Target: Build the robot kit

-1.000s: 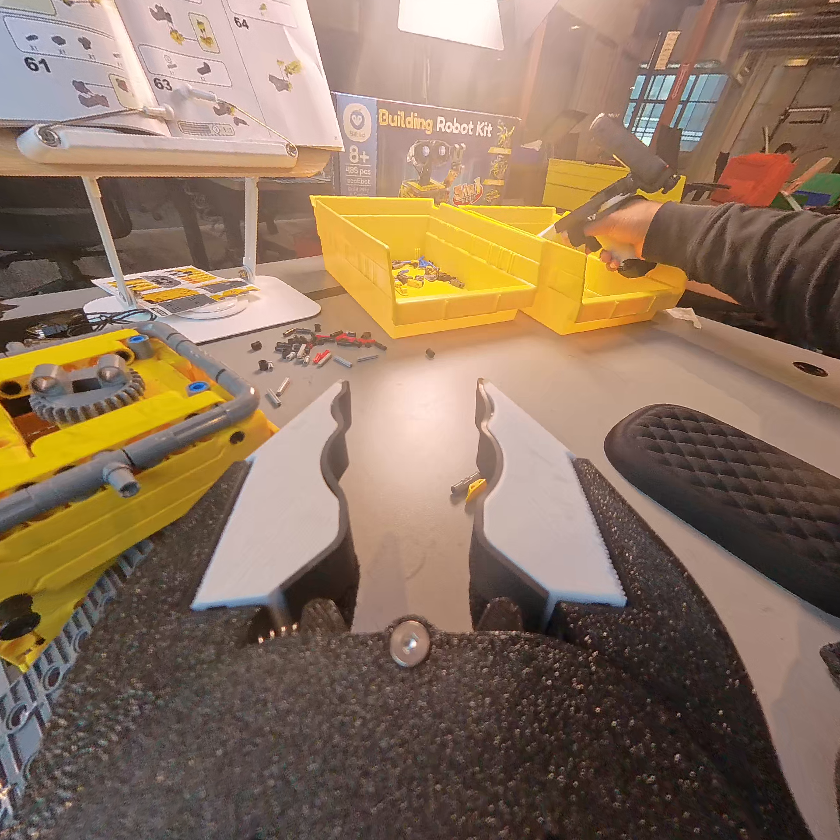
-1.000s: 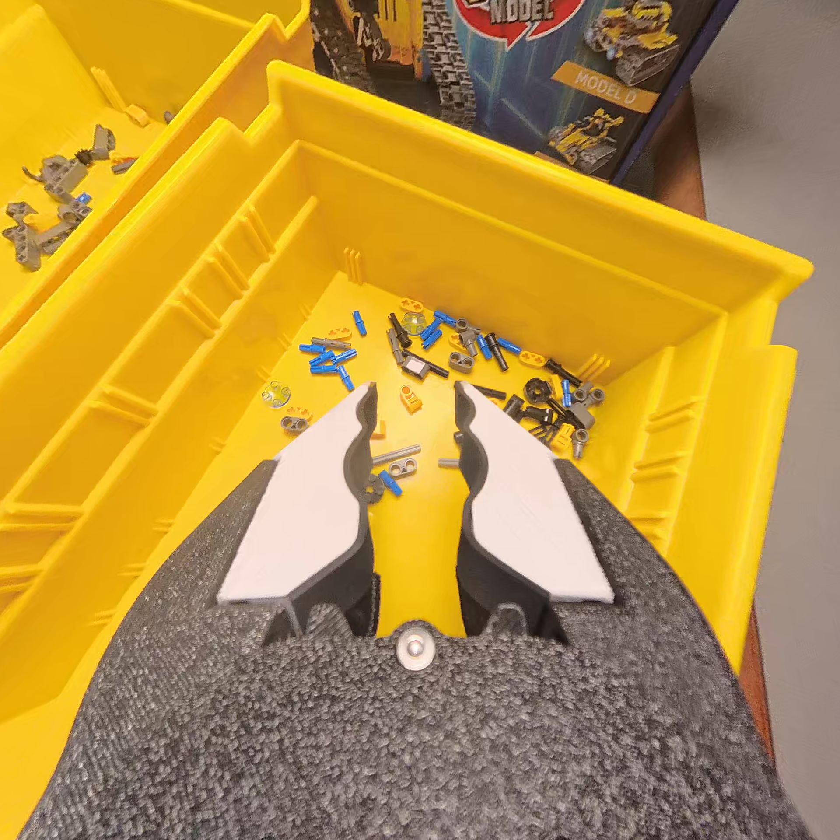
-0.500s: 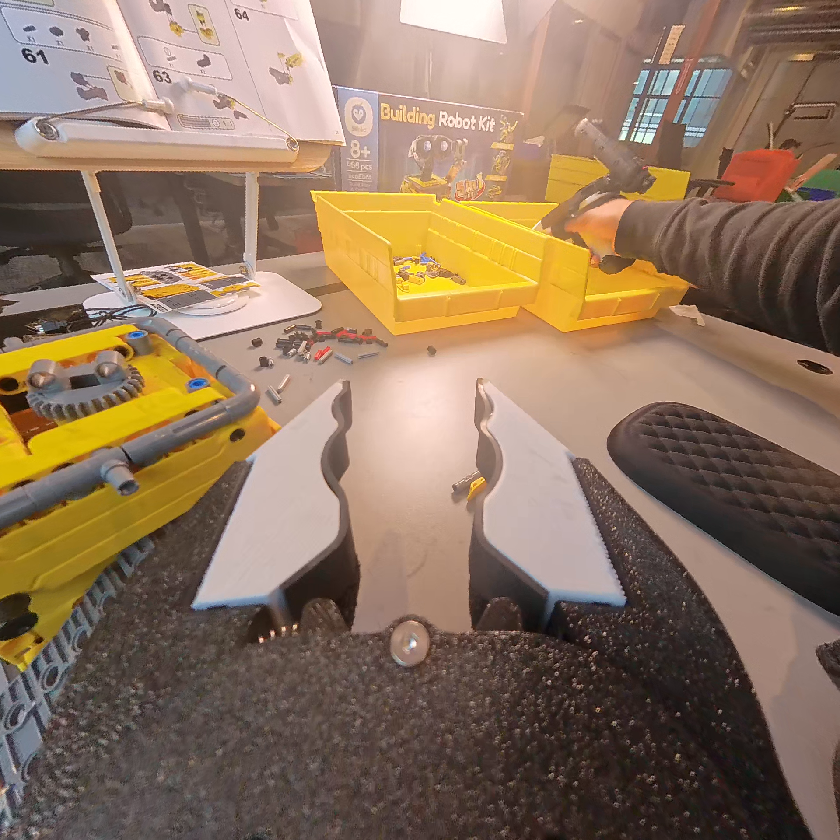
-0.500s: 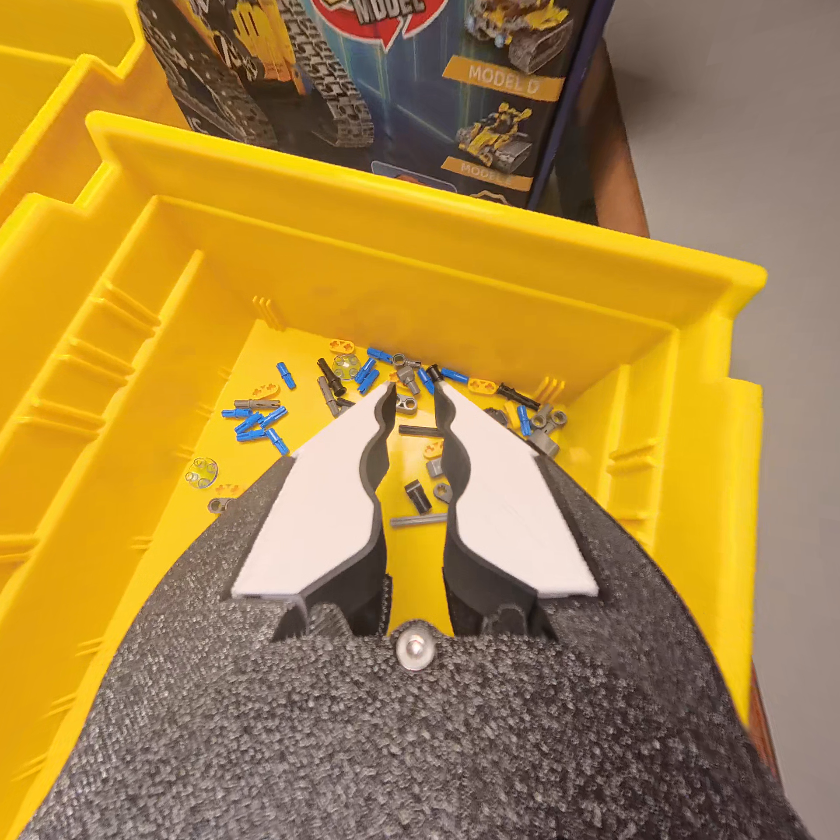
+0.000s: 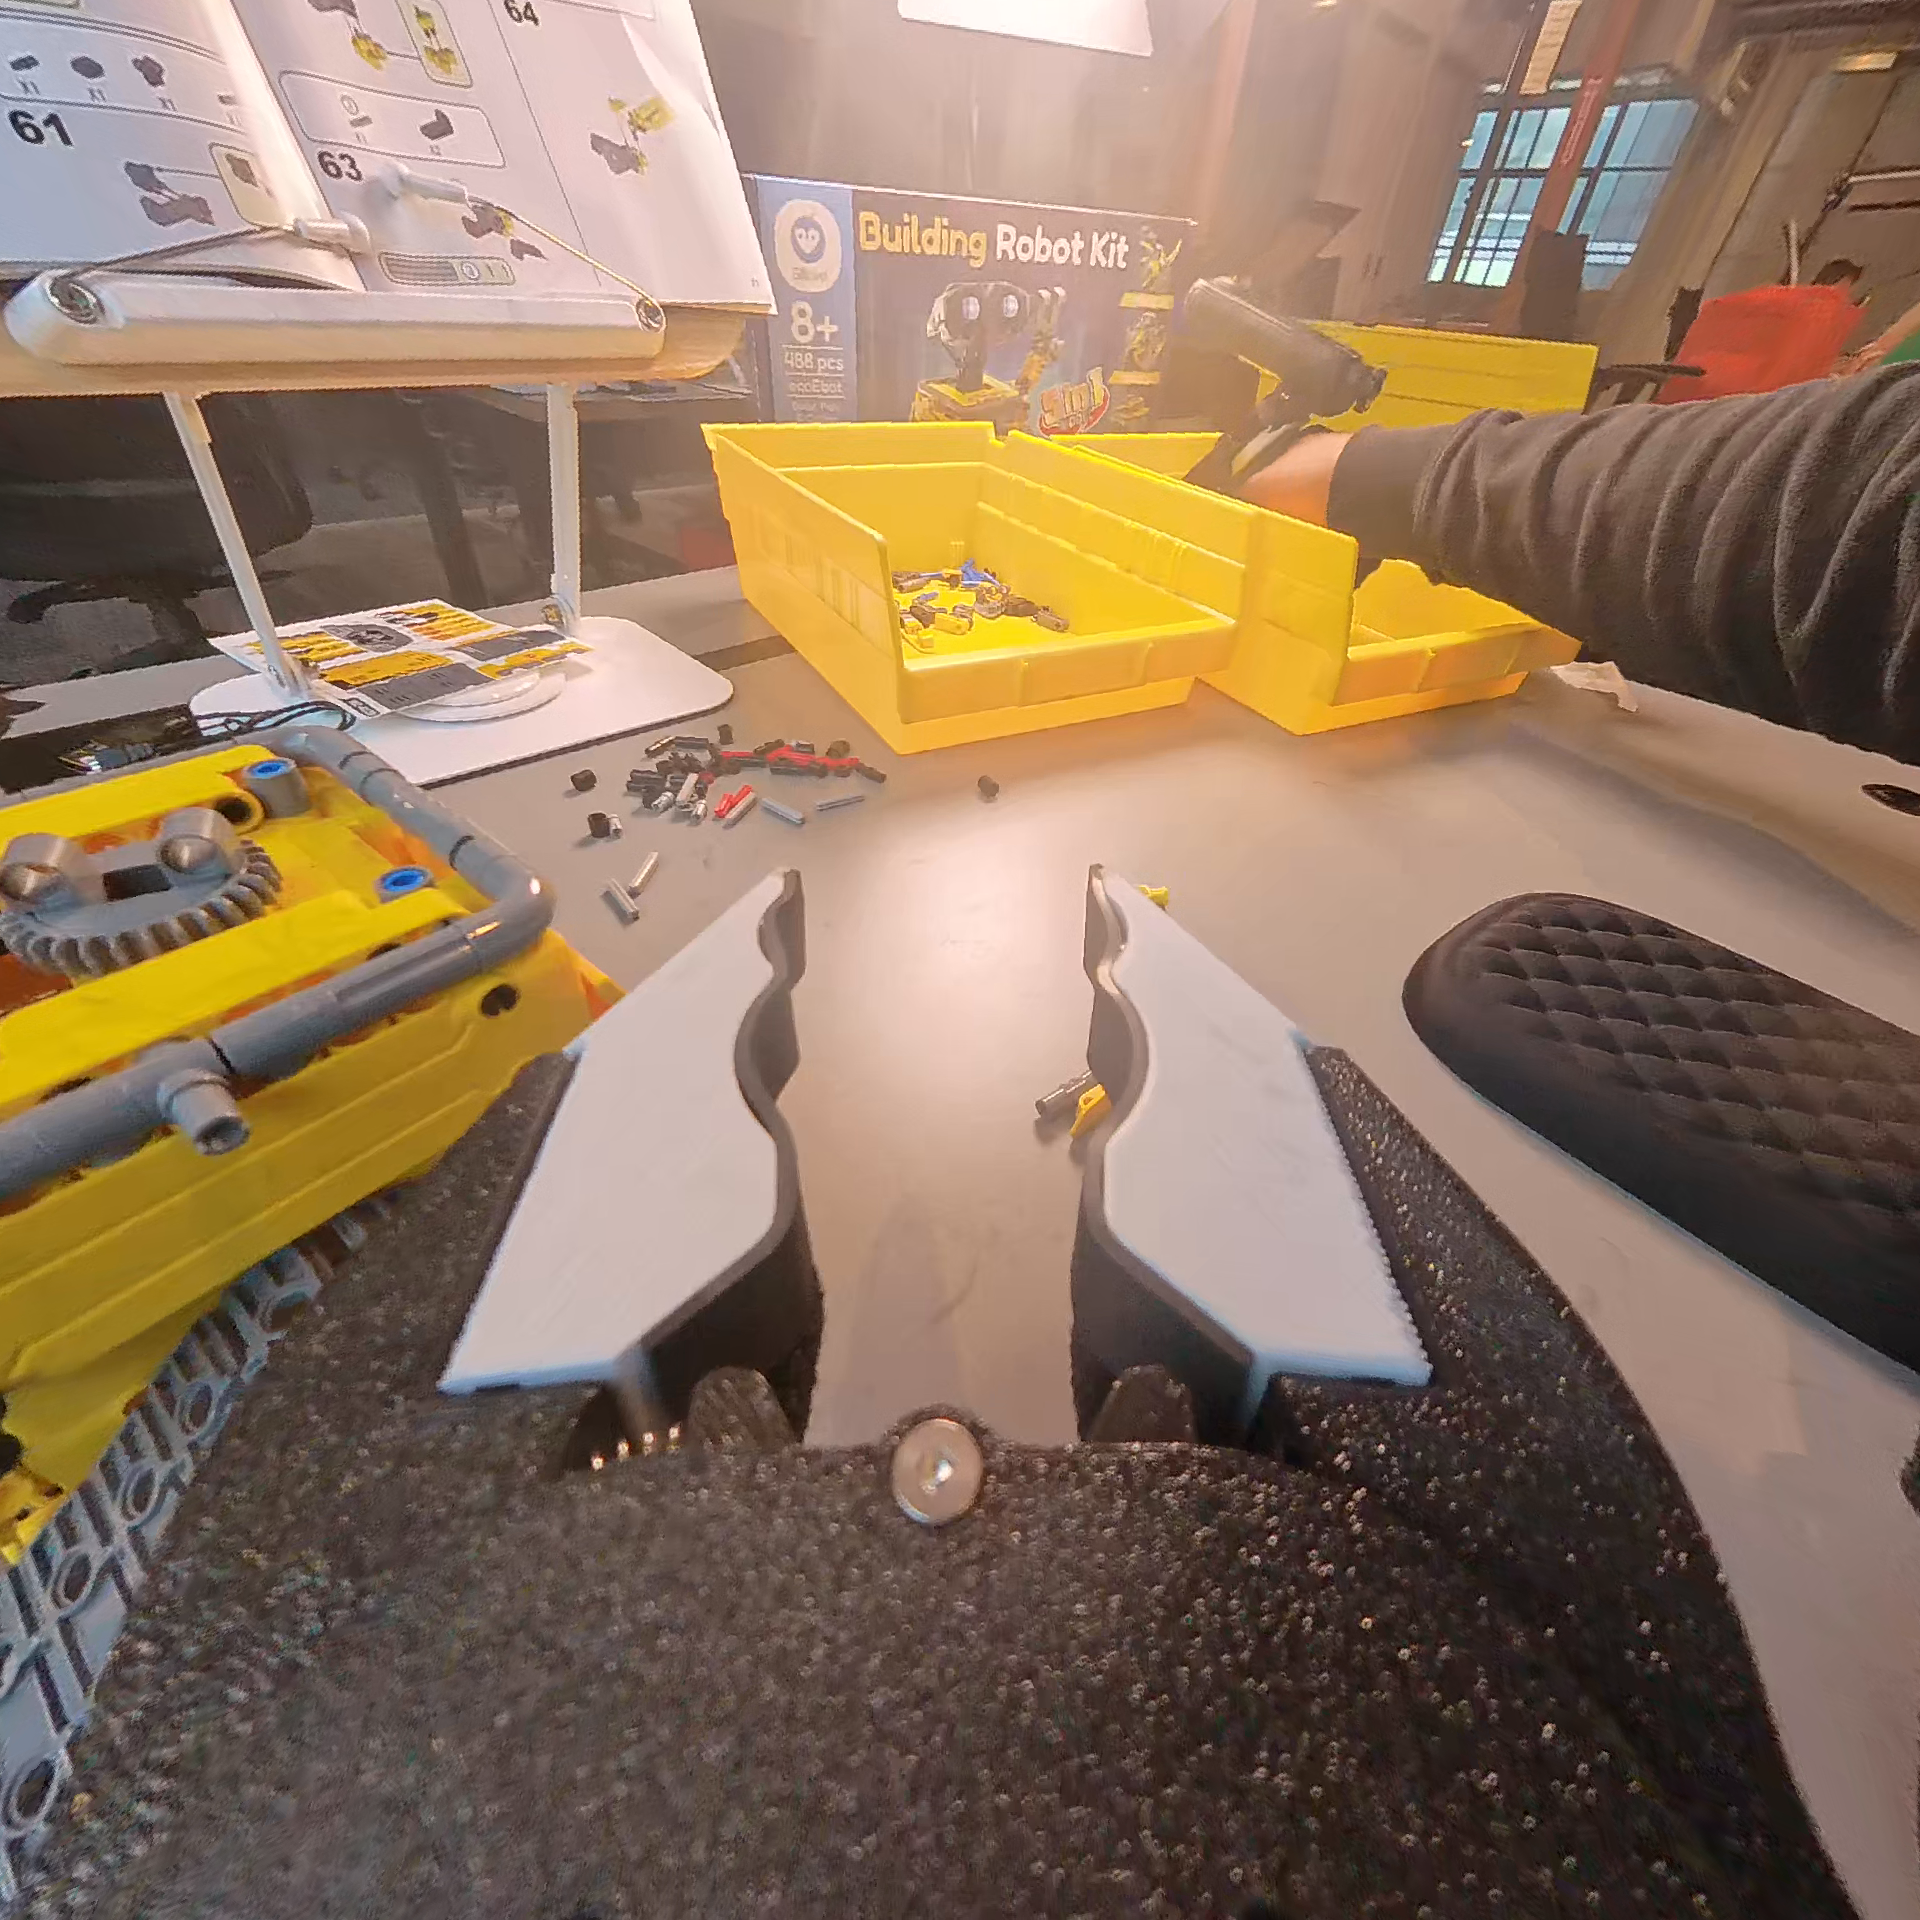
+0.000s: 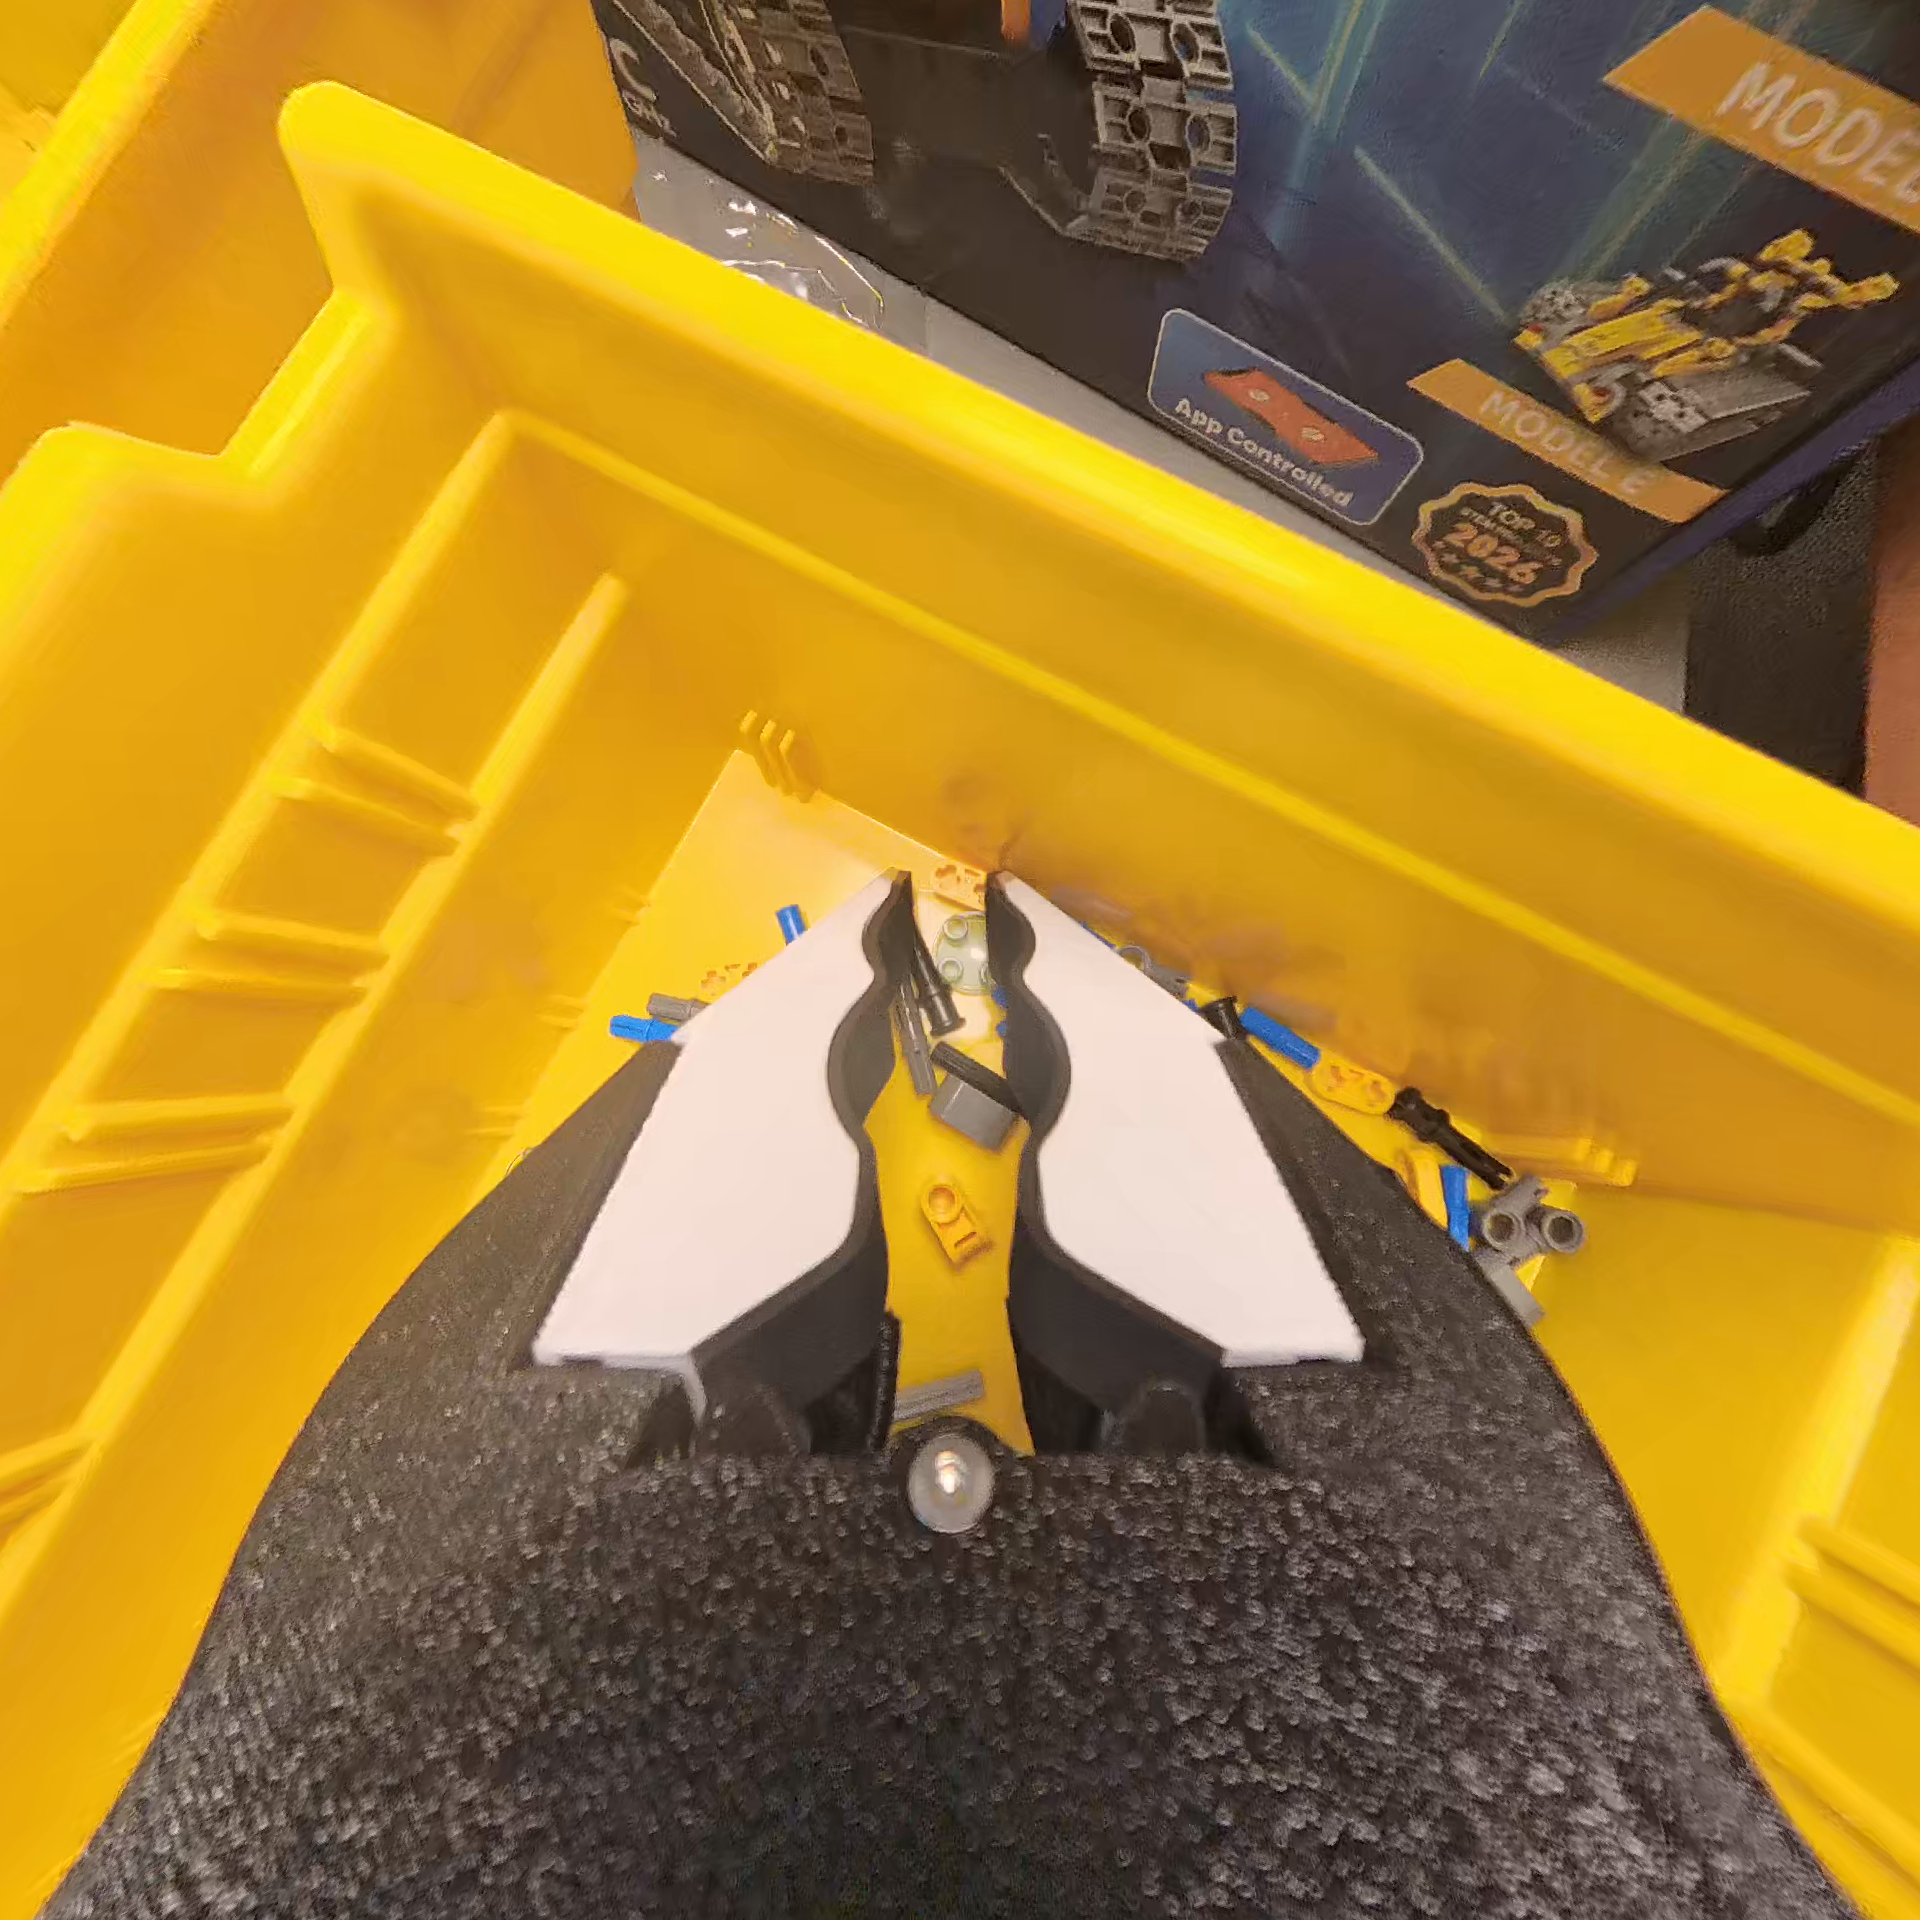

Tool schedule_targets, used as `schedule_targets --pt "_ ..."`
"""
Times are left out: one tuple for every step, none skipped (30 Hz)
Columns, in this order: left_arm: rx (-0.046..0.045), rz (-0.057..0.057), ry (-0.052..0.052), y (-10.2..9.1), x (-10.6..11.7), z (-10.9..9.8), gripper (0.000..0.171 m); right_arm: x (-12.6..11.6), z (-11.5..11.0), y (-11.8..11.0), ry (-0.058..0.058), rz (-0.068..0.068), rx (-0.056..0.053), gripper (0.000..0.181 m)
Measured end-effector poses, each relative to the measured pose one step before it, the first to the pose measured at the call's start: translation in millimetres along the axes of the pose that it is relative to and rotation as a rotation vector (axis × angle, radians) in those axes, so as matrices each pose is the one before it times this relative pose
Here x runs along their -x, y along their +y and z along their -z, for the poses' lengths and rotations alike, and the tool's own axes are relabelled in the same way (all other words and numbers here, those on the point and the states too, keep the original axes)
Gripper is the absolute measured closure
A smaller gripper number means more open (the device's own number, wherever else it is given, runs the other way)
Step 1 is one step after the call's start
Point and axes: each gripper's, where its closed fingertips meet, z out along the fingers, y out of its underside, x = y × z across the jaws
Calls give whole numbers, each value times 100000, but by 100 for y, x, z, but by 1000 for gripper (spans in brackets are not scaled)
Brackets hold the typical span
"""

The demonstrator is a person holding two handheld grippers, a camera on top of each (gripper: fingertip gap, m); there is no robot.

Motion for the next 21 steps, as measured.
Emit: schedule_targets --pt "-136 85 -97 -16 28 28 119 -191 -87 -124 1420 -371 234 171" --pt "-158 169 -182 -30 36 18 119 -67 -87 -72 409 -1292 580 171" --pt "-177 177 -139 -23 40 18 119 -52 -31 -15 298 -2185 716 172" --pt "-122 110 4 -15 15 19 119 -11 4 18 -1 -1965 937 172" --pt "-39 45 -9 -16 7 1 119 -1 -5 1 48 -1160 832 172" --pt "-2 -56 64 10 -14 -4 119 -17 -1 12 388 -57 909 172" --pt "-4 -125 76 -8 -34 2 118 -17 3 5 660 284 995 172" --pt "-33 -153 61 -1 -22 11 118 0 -3 7 872 604 886 172" --pt "-53 -94 103 -4 -32 10 119 9 -6 8 891 473 733 172" --pt "-197 -18 -15 -33 1 28 119 44 6 34 557 512 648 171" --pt "-340 30 -30 -51 4 40 119 106 31 32 16 234 589 168" --pt "-421 68 -67 -70 10 57 119 220 39 22 -1044 -115 546 167" --pt "-338 160 -49 -43 20 35 119 199 59 33 -1093 -311 500 165" --pt "-197 219 63 -35 5 27 119 80 63 -33 -531 -310 -16 164" --pt "-124 172 79 -17 10 22 119 -93 102 -131 346 -547 -774 164" --pt "-51 117 75 -8 1 2 119 -41 111 -170 -209 -777 -1118 164" --pt "-6 44 96 -11 -8 3 119 -25 105 -93 -465 -1173 -606 164" --pt "27 -23 42 14 -4 1 119 -142 39 37 334 -647 207 163" --pt "44 -11 57 5 -14 -9 118 -245 -34 130 1027 143 720 163" --pt "11 9 10 0 1 -9 118 -108 -108 124 200 79 489 163" --pt "0 52 39 10 1 2 118 40 -157 164 -631 -434 663 163"
